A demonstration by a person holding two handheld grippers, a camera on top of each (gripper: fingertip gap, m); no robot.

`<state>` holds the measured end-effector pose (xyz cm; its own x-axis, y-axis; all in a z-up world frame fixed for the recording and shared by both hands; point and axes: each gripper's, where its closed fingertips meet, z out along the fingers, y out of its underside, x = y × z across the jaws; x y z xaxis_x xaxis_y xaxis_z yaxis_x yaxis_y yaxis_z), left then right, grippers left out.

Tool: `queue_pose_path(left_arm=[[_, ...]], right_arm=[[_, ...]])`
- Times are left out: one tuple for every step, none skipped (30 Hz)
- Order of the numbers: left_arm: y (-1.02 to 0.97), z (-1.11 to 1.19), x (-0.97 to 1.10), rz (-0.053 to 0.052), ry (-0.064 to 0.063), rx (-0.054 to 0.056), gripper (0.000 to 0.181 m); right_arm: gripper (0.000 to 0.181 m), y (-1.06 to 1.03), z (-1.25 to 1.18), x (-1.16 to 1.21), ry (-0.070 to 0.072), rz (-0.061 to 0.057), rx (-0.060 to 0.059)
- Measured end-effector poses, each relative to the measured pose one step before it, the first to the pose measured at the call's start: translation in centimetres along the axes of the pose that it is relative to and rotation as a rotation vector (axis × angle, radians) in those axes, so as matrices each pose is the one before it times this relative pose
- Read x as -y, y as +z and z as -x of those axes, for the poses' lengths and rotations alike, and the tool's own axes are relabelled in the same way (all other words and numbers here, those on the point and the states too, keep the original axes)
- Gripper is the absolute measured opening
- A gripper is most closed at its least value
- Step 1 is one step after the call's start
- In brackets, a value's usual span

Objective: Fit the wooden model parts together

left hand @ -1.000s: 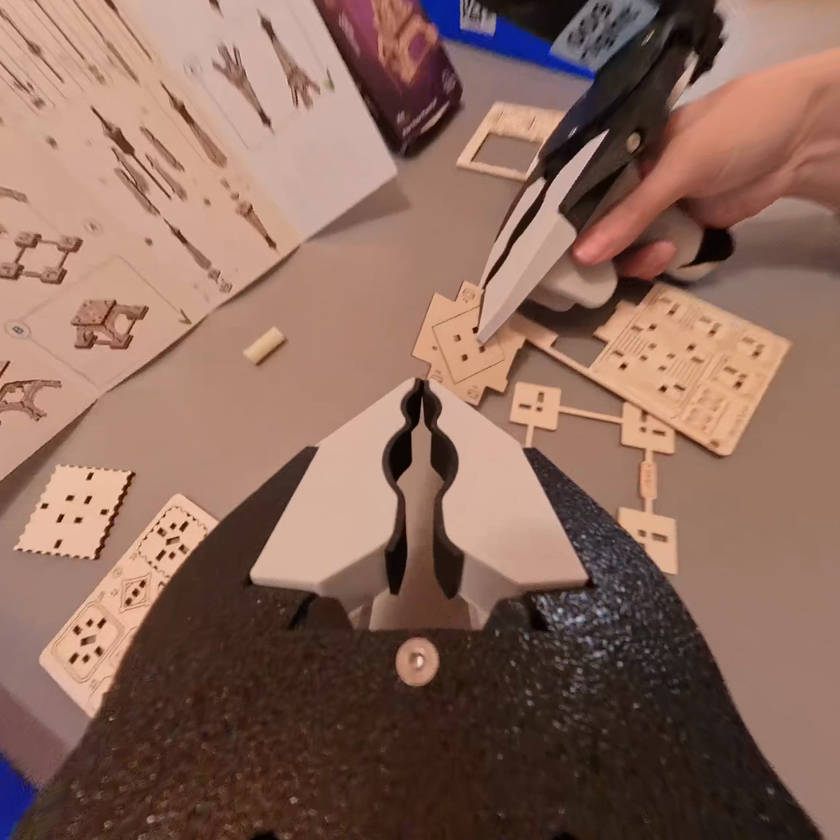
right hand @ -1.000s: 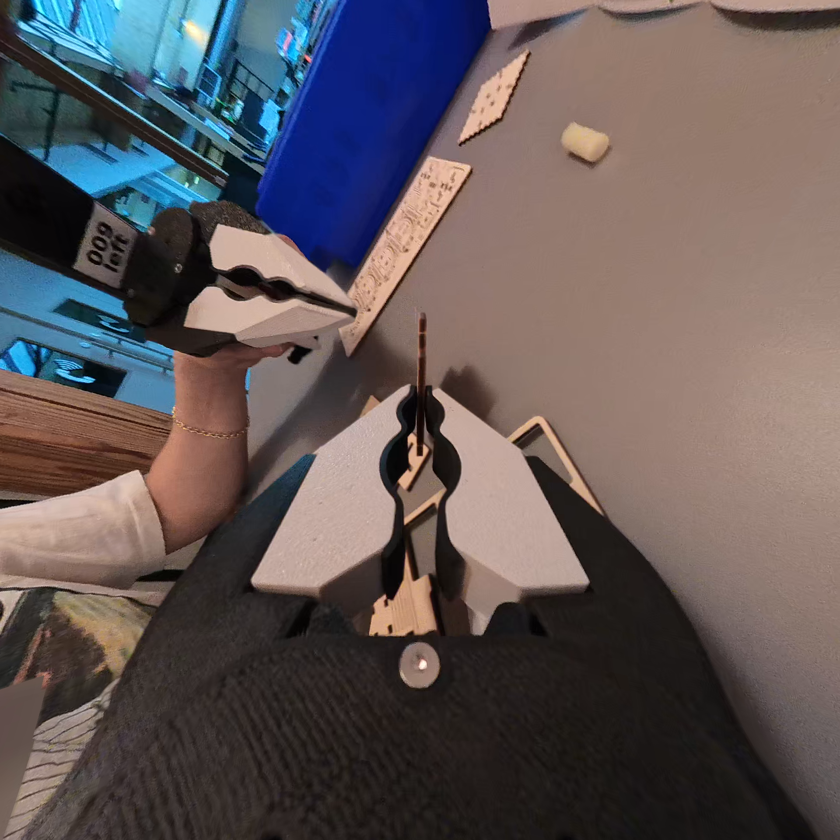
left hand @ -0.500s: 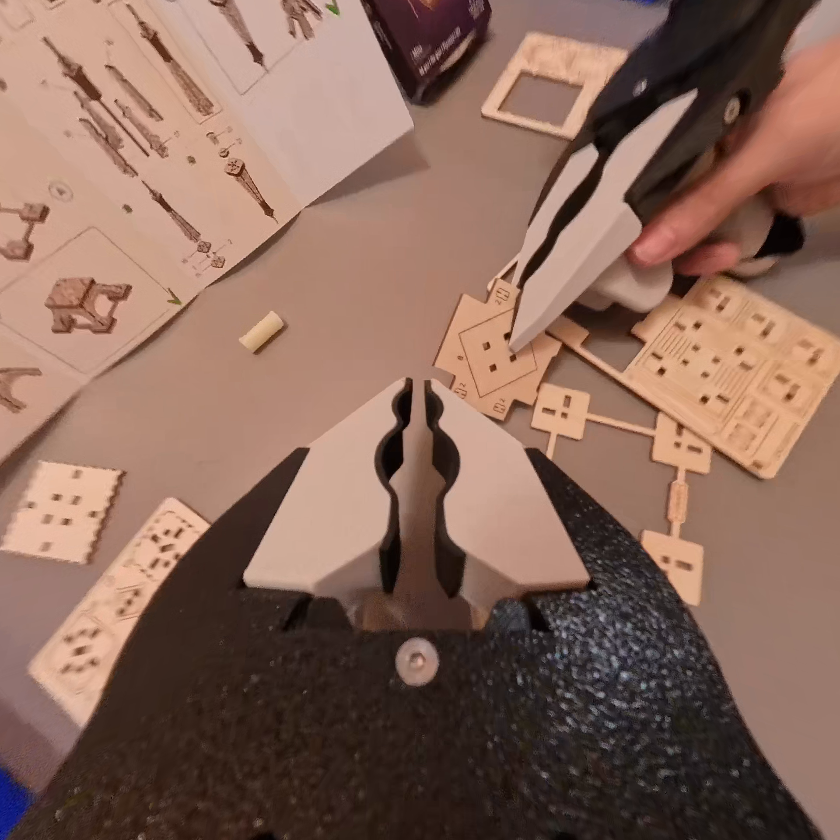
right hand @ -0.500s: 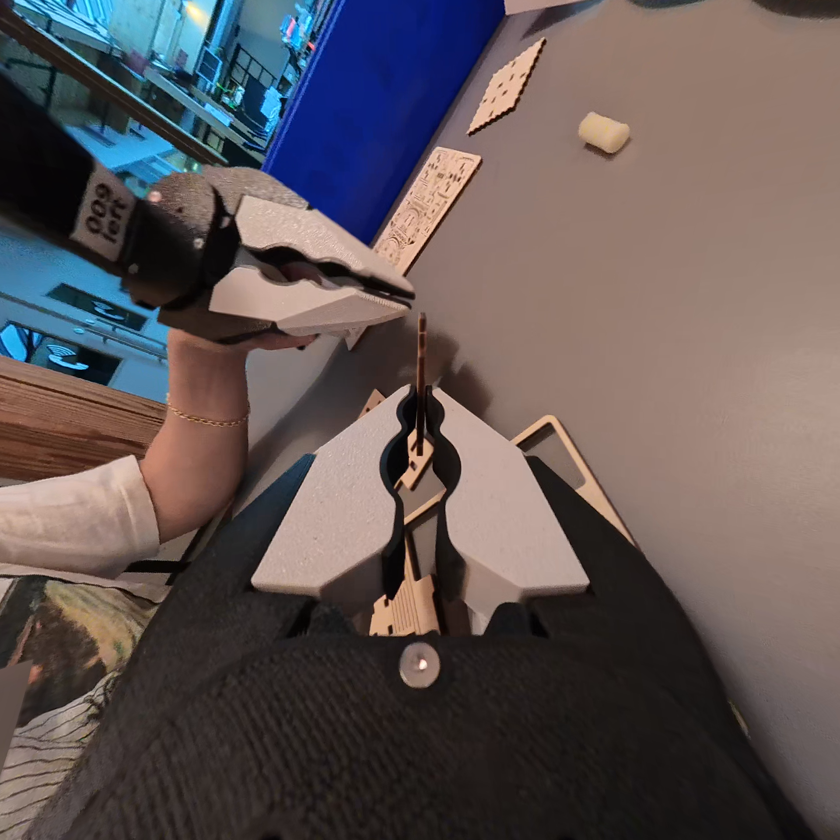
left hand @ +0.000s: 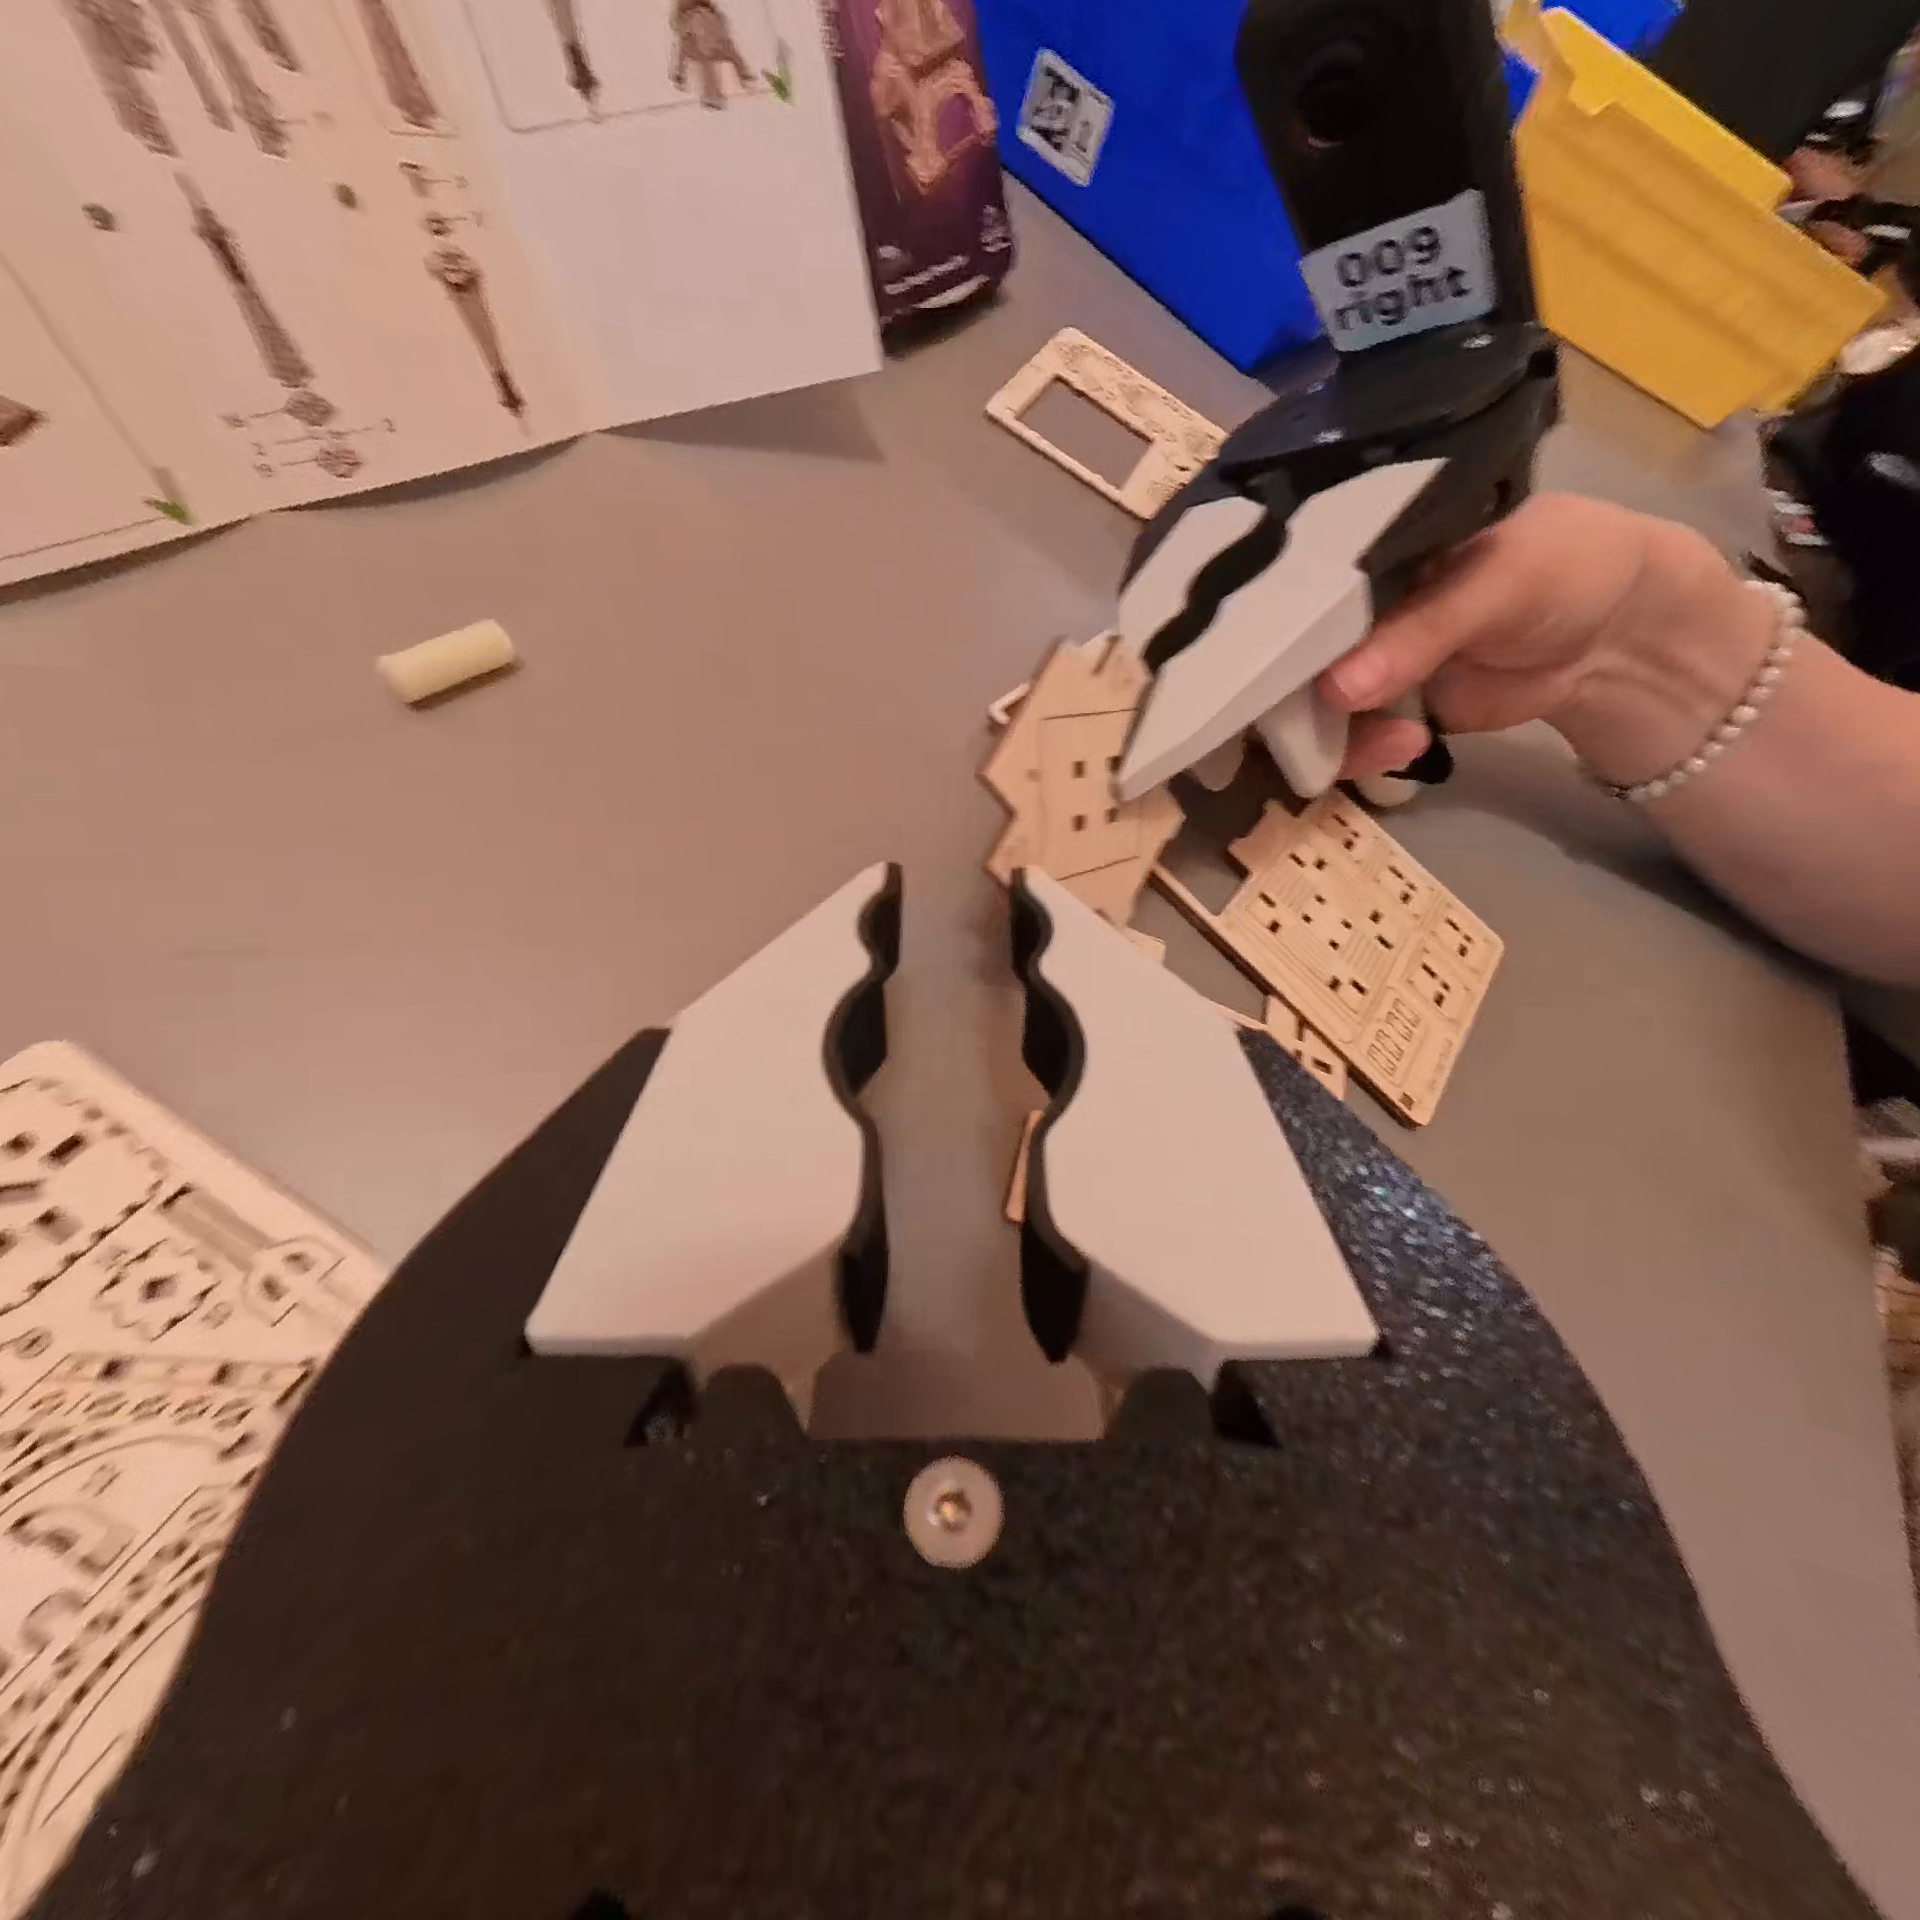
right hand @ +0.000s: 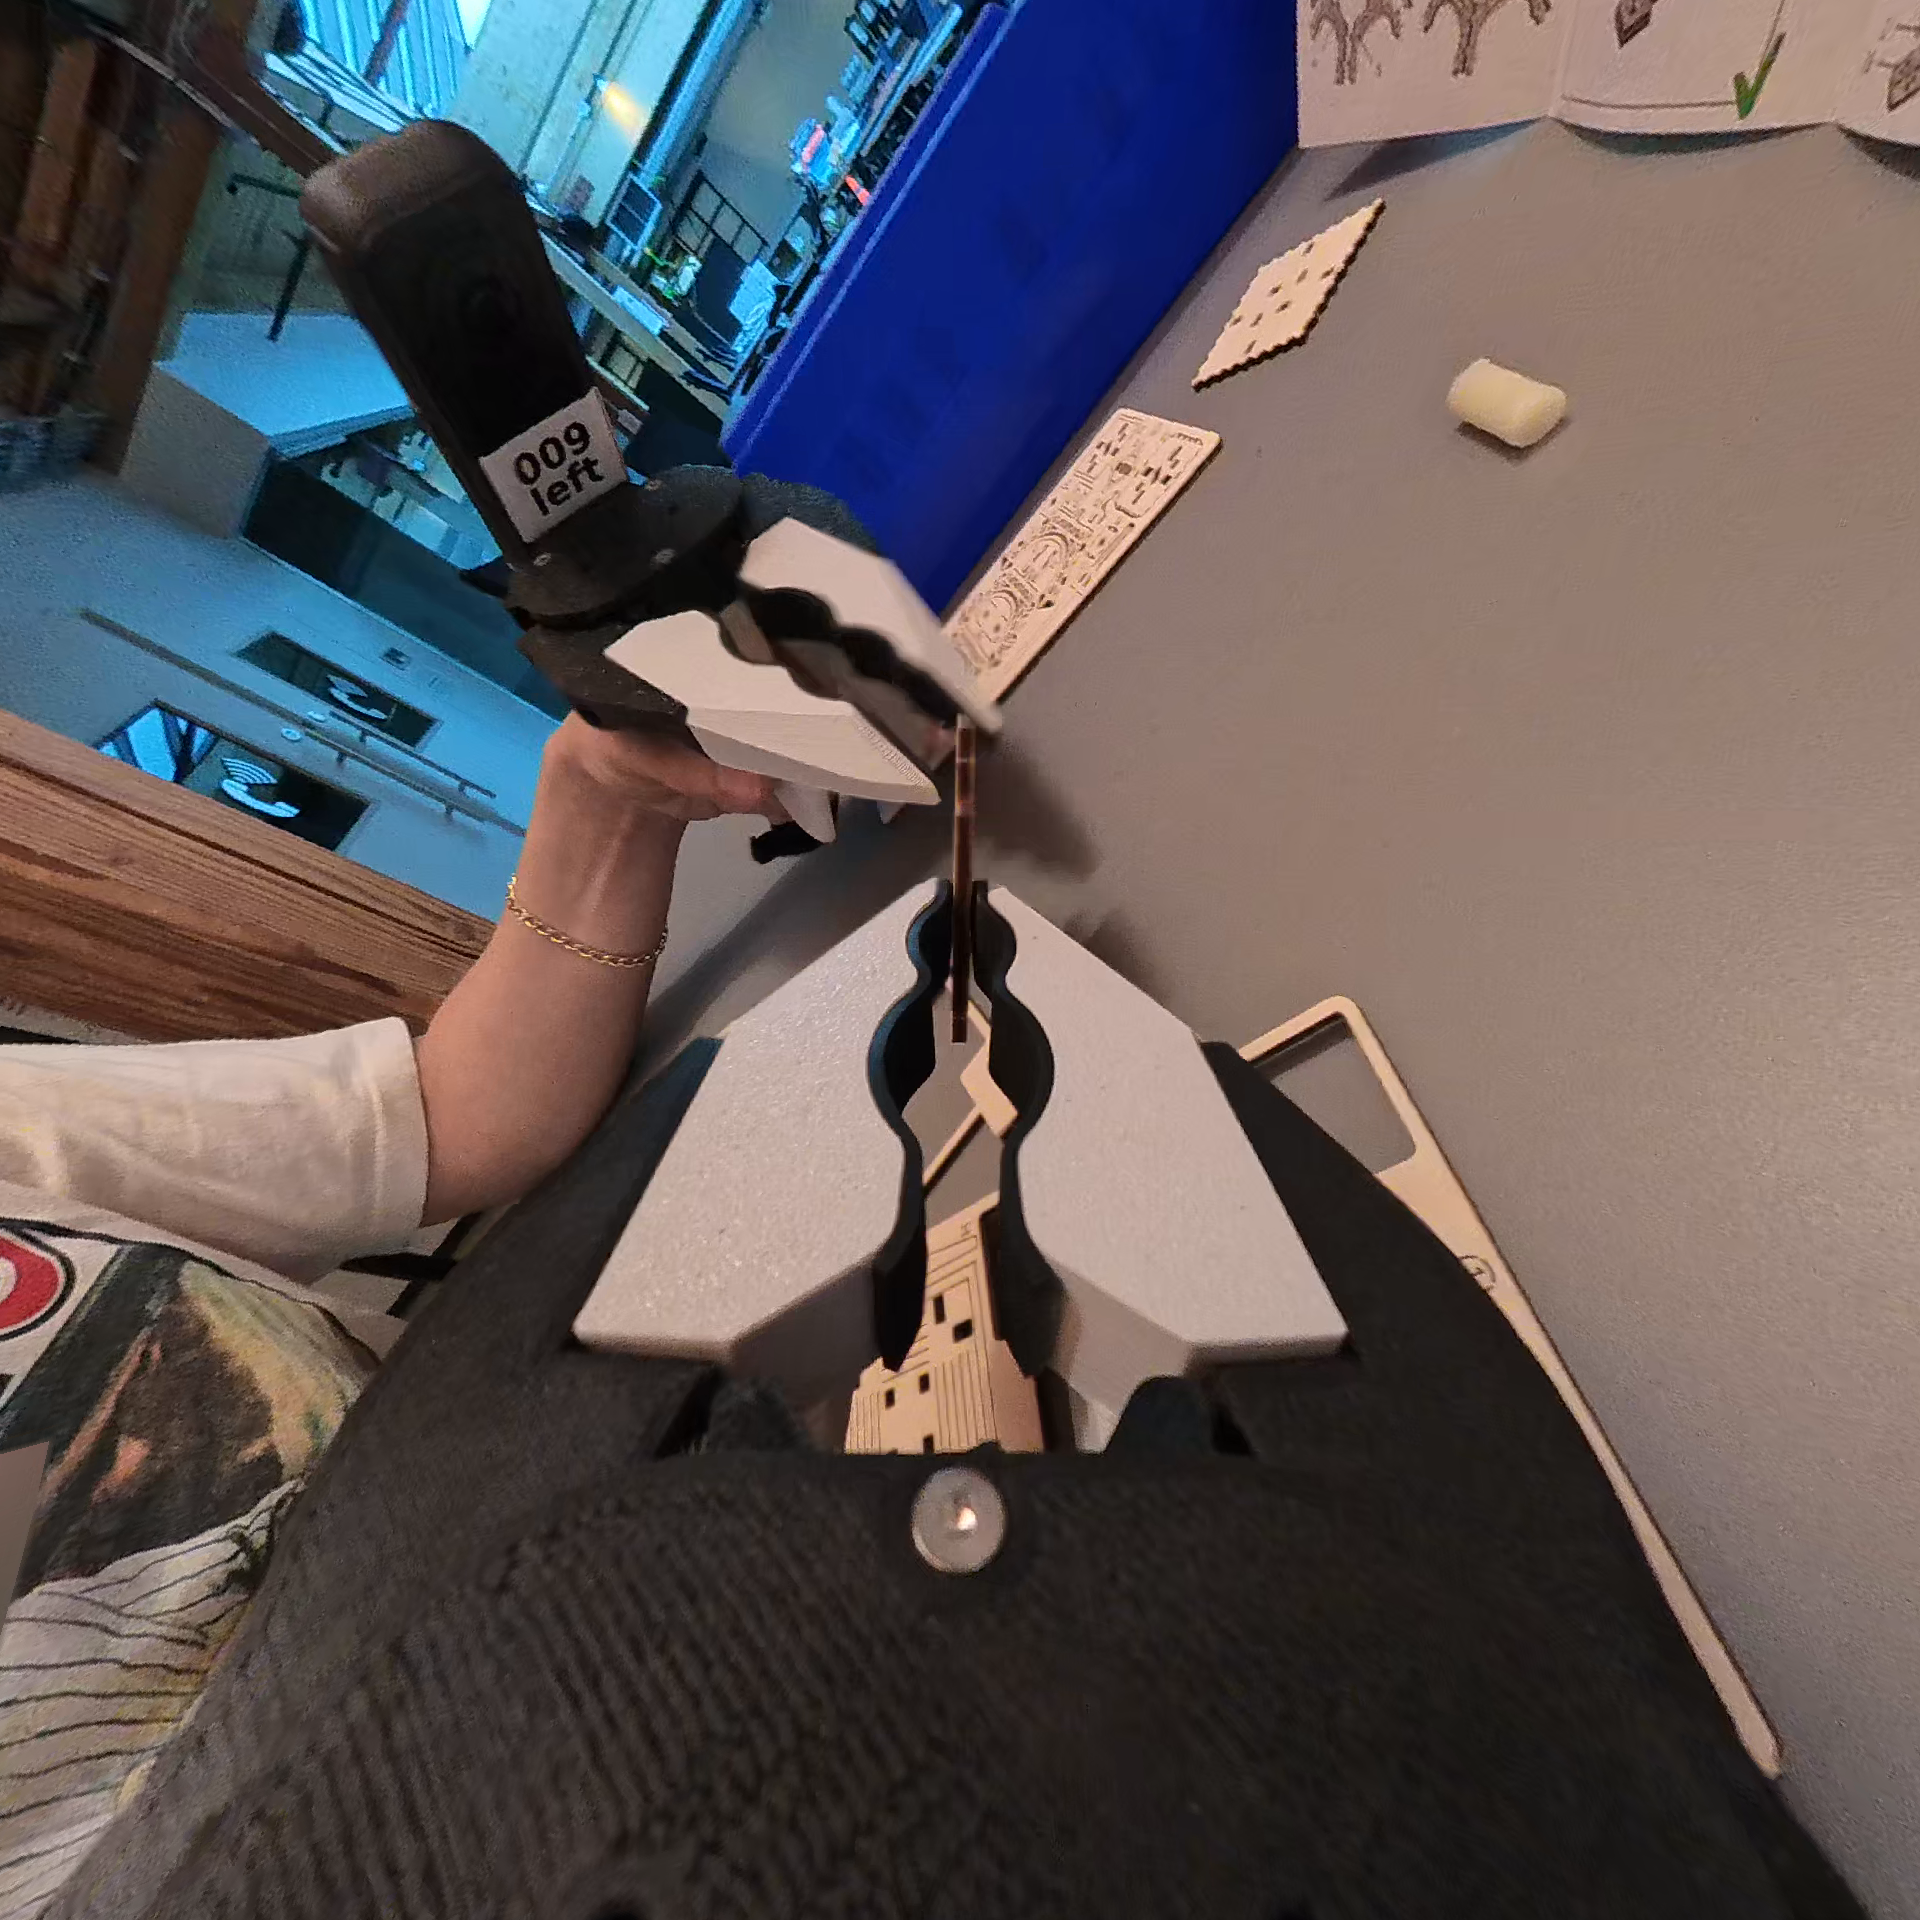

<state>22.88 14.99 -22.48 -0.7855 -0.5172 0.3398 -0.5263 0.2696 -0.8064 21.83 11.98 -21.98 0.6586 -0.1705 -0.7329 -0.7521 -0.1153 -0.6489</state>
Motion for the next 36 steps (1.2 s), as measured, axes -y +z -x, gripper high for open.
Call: queue_pose_path(left_arm=[[-0.216, 0.398, -0.064, 0.0008, 0.0026, 0.0193, 0.018], [-0.148, -0.142, -0.087, -0.0007, 0.0020, -0.0169, 0.010], [-0.034, -0.382, 0.037, -0.0096, -0.0093, -0.0320, 0.006], [0.043, -0.372, 0.060, -0.0109, -0.0134, -0.0306, 0.004], [0.056, -0.311, -0.023, -0.0040, -0.0079, -0.0257, 0.004], [0.029, -0.077, -0.095, 0.0005, -0.0018, -0.0107, 0.004], [-0.050, 0.003, -0.003, -0.0047, 0.0021, -0.0061, 0.006], [-0.115, -0.155, 0.090, -0.0122, 0.0031, -0.0175, 0.006], [-0.154, -0.327, 0.089, -0.0125, -0.0037, -0.0290, 0.004], [-0.128, -0.306, 0.079, -0.0109, -0.0124, -0.0278, 0.004], [-0.070, -0.262, 0.011, -0.0049, -0.0106, -0.0225, 0.007], [0.019, -0.289, -0.102, 0.0049, -0.0020, -0.0186, 0.011], [0.090, -0.286, -0.126, 0.0065, 0.0078, -0.0116, 0.013], [0.156, -0.271, -0.184, 0.0120, 0.0131, -0.0084, 0.014], [0.187, -0.170, -0.153, 0.0113, 0.0144, -0.0010, 0.011], [0.152, 0.117, -0.093, 0.0080, 0.0151, 0.0170, 0.005], [0.049, 0.041, -0.057, 0.0039, 0.0180, 0.0092, 0.005], [-0.019, -0.123, 0.026, -0.0021, 0.0077, -0.0057, 0.004], [-0.029, -0.102, 0.100, -0.0066, -0.0017, -0.0072, 0.003], [-0.009, -0.064, 0.087, -0.0055, -0.0048, -0.0066, 0.002], [0.007, -0.124, -0.042, 0.0006, -0.0025, -0.0105, 0.001], [0.004, -0.061, -0.147, 0.0077, 0.0011, -0.0059, 0.000], [0.022, 0.110, -0.224, 0.0122, 0.0030, 0.0070, 0.000], [0.033, 0.109, -0.230, 0.0122, 0.0023, 0.0056, 0.000], [0.049, -0.112, -0.134, 0.0066, 0.0007, -0.0099, 0.000], [0.048, -0.173, -0.062, 0.0013, -0.0007, -0.0123, 0.000], [0.049, -0.142, -0.100, 0.0062, -0.0002, -0.0106, 0.000], [0.038, -0.165, -0.152, 0.0083, 0.0032, -0.0107, 0.000], [0.013, -0.184, -0.055, 0.0010, 0.0052, -0.0123, 0.000], [-0.029, -0.245, 0.116, -0.0102, 0.0021, -0.0161, 0.000], [-0.073, -0.248, 0.210, -0.0135, -0.0029, -0.0172, 0.000], [-0.079, -0.098, 0.199, -0.0114, -0.0053, -0.0086, 0.000], [-0.056, 0.019, 0.111, -0.0066, -0.0029, -0.0002, 0.000], [-0.033, -0.034, 0.077, -0.0056, -0.0007, -0.0026, 0.000], [-0.003, 0.021, 0.023, -0.0023, -0.0007, 0.0021, 0.000], [0.011, 0.188, -0.030, 0.0012, 0.0011, 0.0141, 0.001]], right_arm=[[0.001, -0.029, 0.044, 0.052, -0.0024, -0.0038, 0.0024], [0.001, -0.008, 0.027, 0.017, -0.0012, -0.0009, 0.0011], [0.001, 0.033, 0.140, 0.056, -0.0061, -0.0027, 0.0071], [0.001, 0.057, 0.210, 0.000, -0.0092, 0.0011, 0.0086], [0.001, 0.061, 0.147, -0.059, -0.0091, 0.0041, 0.0044], [0.001, 0.033, 0.069, -0.030, -0.0082, 0.0023, -0.0017], [0.001, -0.007, 0.046, 0.003, -0.0041, -0.0004, 0.0003], [0.000, -0.004, 0.146, -0.004, -0.0019, 0.0002, 0.0104], [0.001, -0.018, 0.255, 0.017, -0.0015, -0.0009, 0.0187], [0.001, -0.038, 0.253, 0.050, -0.0031, -0.0026, 0.0185], [0.000, -0.051, 0.181, 0.077, -0.0056, -0.0053, 0.0112], [0.000, -0.034, 0.150, 0.107, -0.0080, -0.0069, 0.0065], [0.000, 0.011, 0.202, 0.031, -0.0104, -0.0007, 0.0089], [0.000, 0.035, 0.190, 0.033, -0.0120, 0.0000, 0.0073], [0.001, 0.017, -0.039, 0.015, -0.0075, -0.0007, -0.0082], [0.001, 0.036, -0.019, -0.056, -0.0035, 0.0041, -0.0045], [0.001, -0.021, -0.033, -0.063, -0.0027, 0.0053, -0.0036], [0.000, -0.051, 0.048, -0.066, -0.0056, 0.0063, 0.0028], [0.000, -0.069, 0.099, -0.027, -0.0087, 0.0028, 0.0036], [0.001, -0.050, 0.042, 0.009, -0.0104, 0.0010, -0.0022], [0.002, -0.065, -0.025, -0.080, -0.0124, 0.0084, -0.0066], [0.005, -0.054, -0.145, -0.216, -0.0103, 0.0192, -0.0146], [0.017, -0.027, -0.280, -0.252, -0.0100, 0.0216, -0.0249], [0.034, 0.038, -0.256, -0.249, -0.0120, 0.0206, -0.0240], [0.038, 0.083, -0.043, -0.151, -0.0205, 0.0119, -0.0113], [0.037, 0.091, 0.092, 0.038, -0.0176, 0.0006, -0.0049], [0.035, 0.075, 0.223, 0.276, -0.0242, -0.0147, 0.0010], [0.029, 0.018, 0.303, 0.253, -0.0246, -0.0156, 0.0057], [0.023, -0.005, 0.365, 0.076, -0.0174, -0.0058, 0.0134], [0.015, 0.022, 0.317, -0.073, -0.0080, 0.0039, 0.0166], [0.009, 0.057, 0.330, -0.137, 0.0002, 0.0090, 0.0228], [0.006, 0.048, 0.064, -0.029, 0.0069, 0.0014, 0.0078], [0.002, 0.009, 0.077, 0.130, 0.0039, -0.0084, 0.0087], [0.001, 0.003, 0.081, 0.124, 0.0037, -0.0089, 0.0079], [0.001, -0.013, 0.027, 0.017, 0.0005, -0.0011, 0.0023], [0.001, 0.028, -0.064, -0.033, -0.0010, 0.0029, -0.0058]])
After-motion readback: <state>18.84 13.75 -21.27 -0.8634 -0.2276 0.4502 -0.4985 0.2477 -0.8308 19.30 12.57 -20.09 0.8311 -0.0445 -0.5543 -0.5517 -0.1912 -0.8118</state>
